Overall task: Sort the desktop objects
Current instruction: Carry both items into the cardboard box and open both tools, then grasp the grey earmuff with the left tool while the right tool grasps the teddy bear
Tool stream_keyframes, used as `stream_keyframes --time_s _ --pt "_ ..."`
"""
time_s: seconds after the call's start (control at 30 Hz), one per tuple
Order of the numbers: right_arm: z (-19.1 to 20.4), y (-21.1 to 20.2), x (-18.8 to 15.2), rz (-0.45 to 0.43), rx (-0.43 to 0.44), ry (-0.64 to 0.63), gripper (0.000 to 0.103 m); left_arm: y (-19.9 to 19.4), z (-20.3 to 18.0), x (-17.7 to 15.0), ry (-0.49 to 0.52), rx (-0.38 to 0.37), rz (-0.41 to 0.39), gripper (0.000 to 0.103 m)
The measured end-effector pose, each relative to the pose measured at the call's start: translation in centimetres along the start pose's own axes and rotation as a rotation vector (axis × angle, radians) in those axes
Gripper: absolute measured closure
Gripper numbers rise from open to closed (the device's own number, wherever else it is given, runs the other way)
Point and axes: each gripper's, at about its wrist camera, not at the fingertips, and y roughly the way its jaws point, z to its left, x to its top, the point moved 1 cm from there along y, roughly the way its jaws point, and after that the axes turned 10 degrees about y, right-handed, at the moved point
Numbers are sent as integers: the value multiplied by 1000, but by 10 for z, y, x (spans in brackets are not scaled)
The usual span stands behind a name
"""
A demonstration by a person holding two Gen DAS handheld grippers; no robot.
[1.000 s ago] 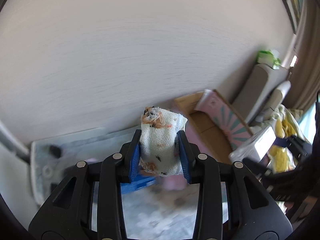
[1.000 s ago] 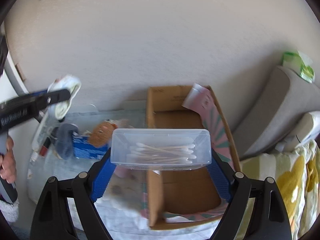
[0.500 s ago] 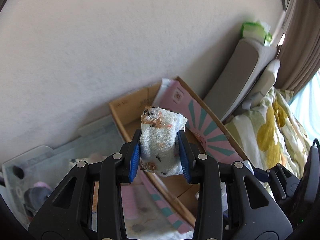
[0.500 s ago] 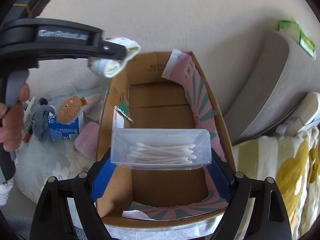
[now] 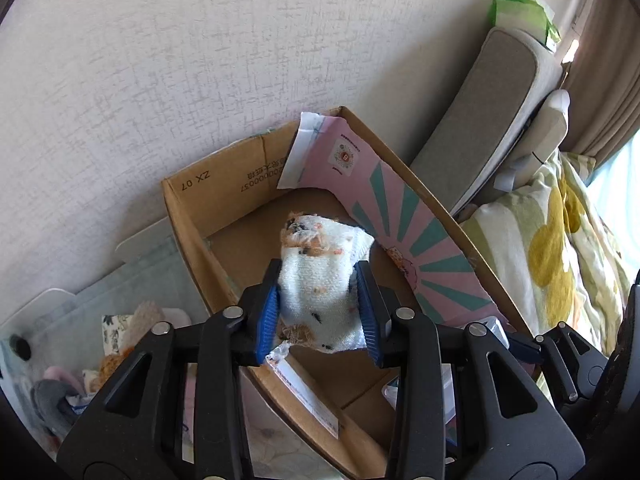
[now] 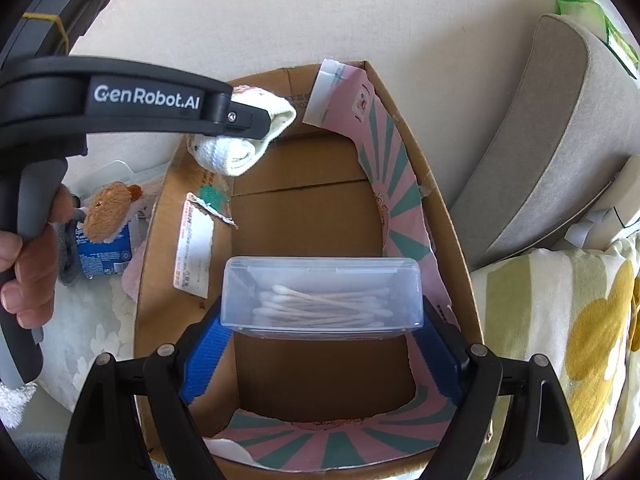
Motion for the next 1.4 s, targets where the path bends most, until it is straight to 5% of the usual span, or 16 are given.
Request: stream_keyframes --time_s 0.1,0.13,0.17,0.2,0.6,0.9,1.4 --pt "1 5 -1 21 17 22 18 1 1 2 -10 -33 6 47" --pt "1 7 -2 35 18 35 14 0 1 3 -18 -28 -2 14" --pt "2 8 -3 35 18 33 9 -3 1 4 -22 -19 -20 1" --pt "3 7 -4 28 21 26 0 -8 2 5 -23 -14 -49 0" --pt "8 -20 4 -49 47 88 0 -43 6 7 41 3 -89 0" --pt "47 -59 7 -132 11 -47 0 -102 42 -26 37 85 -125 0" --pt "126 -98 7 -152 117 -166 0 -209 110 -94 -49 258 -231 0"
